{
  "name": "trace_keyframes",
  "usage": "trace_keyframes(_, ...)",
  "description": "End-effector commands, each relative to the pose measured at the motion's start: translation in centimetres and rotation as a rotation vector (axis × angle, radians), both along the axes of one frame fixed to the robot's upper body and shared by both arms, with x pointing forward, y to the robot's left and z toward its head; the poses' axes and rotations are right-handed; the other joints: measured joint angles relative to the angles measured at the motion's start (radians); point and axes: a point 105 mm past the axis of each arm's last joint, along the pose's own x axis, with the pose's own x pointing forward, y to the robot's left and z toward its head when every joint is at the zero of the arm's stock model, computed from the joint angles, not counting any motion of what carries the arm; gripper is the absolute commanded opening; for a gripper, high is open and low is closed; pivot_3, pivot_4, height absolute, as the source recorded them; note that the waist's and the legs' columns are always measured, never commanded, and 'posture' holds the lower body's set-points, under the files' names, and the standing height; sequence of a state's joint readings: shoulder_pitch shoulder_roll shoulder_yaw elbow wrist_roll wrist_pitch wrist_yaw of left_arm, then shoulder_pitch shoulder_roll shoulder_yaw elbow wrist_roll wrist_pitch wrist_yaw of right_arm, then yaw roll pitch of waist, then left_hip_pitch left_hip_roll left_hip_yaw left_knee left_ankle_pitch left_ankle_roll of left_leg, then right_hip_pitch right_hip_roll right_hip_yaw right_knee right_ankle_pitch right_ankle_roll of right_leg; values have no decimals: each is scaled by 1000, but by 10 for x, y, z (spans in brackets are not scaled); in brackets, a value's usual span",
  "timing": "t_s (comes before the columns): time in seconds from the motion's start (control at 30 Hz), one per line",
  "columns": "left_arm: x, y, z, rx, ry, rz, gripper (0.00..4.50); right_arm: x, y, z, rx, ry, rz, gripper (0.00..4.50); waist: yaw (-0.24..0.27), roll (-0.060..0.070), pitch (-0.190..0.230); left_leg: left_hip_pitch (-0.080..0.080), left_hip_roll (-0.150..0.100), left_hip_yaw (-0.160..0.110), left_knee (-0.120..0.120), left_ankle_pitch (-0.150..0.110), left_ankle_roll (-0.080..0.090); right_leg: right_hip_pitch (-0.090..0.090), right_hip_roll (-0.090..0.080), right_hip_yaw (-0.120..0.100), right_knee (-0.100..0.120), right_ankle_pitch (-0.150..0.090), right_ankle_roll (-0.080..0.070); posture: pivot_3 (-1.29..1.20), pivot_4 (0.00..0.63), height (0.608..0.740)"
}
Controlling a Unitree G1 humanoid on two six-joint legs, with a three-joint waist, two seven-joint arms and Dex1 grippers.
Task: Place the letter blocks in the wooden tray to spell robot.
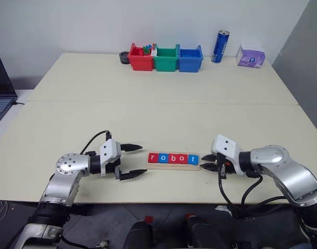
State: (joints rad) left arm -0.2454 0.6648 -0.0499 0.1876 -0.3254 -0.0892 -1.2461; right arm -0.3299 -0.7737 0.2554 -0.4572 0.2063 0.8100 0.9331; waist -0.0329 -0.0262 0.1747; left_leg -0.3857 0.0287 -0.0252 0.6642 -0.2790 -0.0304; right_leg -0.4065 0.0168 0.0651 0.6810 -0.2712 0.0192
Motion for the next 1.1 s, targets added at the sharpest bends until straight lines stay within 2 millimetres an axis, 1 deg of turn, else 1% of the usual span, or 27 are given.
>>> trace_keyframes(0.03, 2, -3, 11, 8, -46, -15, 4500, 1, 4, 8, -7, -54, 25, 38, 1, 0, 0, 0, 0, 0, 0, 0, 0, 0, 0, 0, 0, 0, 0, 0, 150, 740)
trace_keyframes(0.13, 3, -3, 12, 10, -48, -16, 4500, 0, 6, 3, -16, -38, 36, 38, 1, 0, 0, 0, 0, 0, 0, 0, 0, 0, 0, 0, 0, 0, 0, 0, 150, 740)
trace_keyframes(0.37, 3, -5, 14, 10, -56, -12, 4500, 10, 10, -3, -29, -36, 31, 38, 1, 0, 0, 0, 0, 0, 0, 0, 0, 0, 0, 0, 0, 0, 0, 0, 150, 740)
trace_keyframes(0.63, 2, -4, 14, 15, -59, -2, 4500, 12, 17, -1, -17, -43, 51, 38, 1, 0, 0, 0, 0, 0, 0, 0, 0, 0, 0, 0, 0, 0, -1, 0, 150, 740)
trace_keyframes(0.9, 2, 1, 6, 15, -49, 6, 4500, 13, 20, 0, -16, -53, 55, 38, 1, 0, 0, 0, 0, 0, 0, 0, 0, 0, 0, 0, 0, 0, -1, 0, 150, 740)
trace_keyframes(1.1, 2, -1, 4, 11, -51, 5, 4500, 13, 22, 4, -8, -72, 57, 38, 1, 0, 0, 0, 0, 0, 0, 0, 0, 0, 0, -1, 0, 0, -1, 0, 150, 740)
